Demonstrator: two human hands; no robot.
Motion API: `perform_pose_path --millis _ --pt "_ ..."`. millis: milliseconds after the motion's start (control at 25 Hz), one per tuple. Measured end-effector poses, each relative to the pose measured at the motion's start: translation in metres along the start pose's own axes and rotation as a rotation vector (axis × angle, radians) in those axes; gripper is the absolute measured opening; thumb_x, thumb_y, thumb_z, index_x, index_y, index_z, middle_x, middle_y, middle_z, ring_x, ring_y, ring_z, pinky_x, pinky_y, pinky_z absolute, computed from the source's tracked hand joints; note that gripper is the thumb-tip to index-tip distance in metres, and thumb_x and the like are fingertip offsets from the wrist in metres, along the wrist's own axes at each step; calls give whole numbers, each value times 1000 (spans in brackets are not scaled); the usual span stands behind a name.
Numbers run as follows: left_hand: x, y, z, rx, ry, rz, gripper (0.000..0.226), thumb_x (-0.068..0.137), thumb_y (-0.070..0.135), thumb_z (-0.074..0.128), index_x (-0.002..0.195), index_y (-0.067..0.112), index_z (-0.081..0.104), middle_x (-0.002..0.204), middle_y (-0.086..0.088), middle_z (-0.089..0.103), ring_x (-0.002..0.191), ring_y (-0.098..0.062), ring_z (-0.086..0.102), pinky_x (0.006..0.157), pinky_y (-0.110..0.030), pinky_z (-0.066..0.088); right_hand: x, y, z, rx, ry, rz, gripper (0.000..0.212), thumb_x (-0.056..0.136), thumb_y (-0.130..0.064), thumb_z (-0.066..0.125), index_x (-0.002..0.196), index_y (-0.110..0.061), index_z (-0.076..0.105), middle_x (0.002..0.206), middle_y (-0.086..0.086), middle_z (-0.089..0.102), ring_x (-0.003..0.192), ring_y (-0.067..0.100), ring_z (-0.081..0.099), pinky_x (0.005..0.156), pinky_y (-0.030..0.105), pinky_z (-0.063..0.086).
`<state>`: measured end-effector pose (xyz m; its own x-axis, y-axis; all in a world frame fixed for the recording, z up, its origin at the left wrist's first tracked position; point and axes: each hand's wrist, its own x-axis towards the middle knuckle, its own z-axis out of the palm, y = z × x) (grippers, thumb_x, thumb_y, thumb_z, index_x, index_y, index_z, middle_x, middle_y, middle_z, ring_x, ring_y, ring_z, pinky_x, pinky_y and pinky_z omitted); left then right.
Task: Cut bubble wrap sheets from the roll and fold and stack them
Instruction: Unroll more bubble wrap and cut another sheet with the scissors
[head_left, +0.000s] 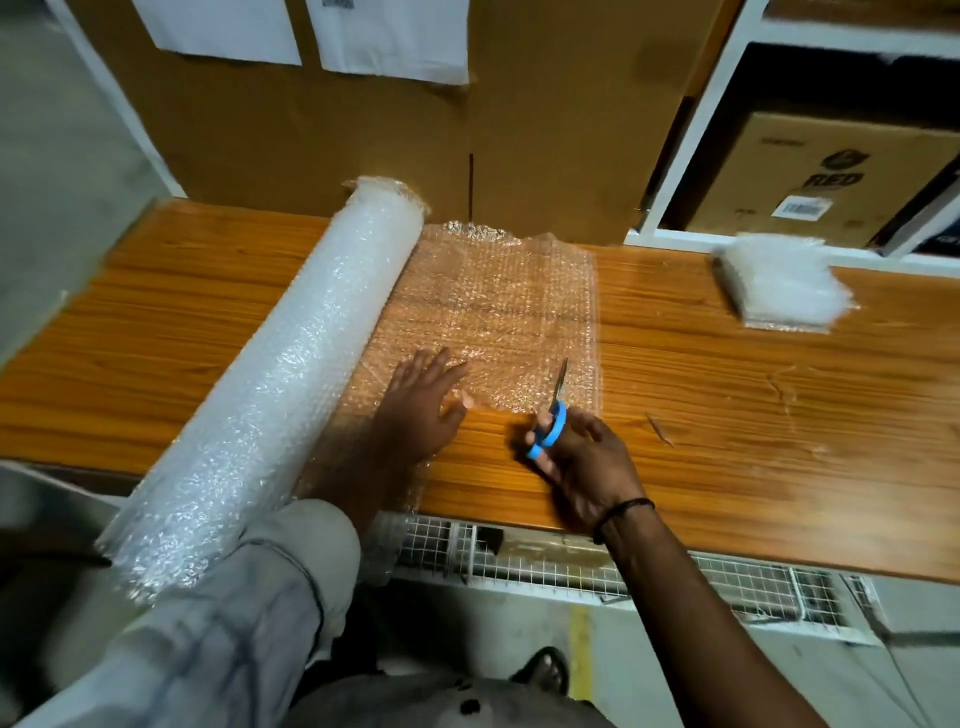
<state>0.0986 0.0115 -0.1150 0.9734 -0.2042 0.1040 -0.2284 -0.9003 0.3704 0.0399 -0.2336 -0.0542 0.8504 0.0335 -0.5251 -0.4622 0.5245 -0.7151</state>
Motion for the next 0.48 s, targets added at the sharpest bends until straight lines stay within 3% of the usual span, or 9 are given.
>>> perform_pose_path --millis 120,240,360,480 --pt "-2 6 -5 -104 101 40 54 96 50 59 147 36 50 162 9 38 152 -20 26 124 -46 20 -15 15 13 -53 -87 27 55 88 6 70 139 -6 53 88 11 76 73 26 72 57 30 61" --pt "-7 7 -5 -136 215 157 32 95 41 60 124 28 68 137 7 60 131 -17 50 107 -48 45 -29 41 29 -130 -107 -6 44 90 5 70 131 -7 61 87 11 75 67 24 70 47 22 51" --pt "-5 8 -6 -176 256 153 17 94 28 65 109 26 73 122 7 67 117 -16 56 98 -40 48 -38 60 36 -166 -105 -32 41 93 4 67 133 0 59 93 15 70 67 26 67 46 23 46" --pt "-7 5 -4 -220 243 143 20 93 22 64 111 24 71 121 6 67 115 -15 57 96 -34 46 -51 72 43 -219 -72 -40 32 94 -8 71 125 -1 65 91 17 67 63 21 63 47 23 41"
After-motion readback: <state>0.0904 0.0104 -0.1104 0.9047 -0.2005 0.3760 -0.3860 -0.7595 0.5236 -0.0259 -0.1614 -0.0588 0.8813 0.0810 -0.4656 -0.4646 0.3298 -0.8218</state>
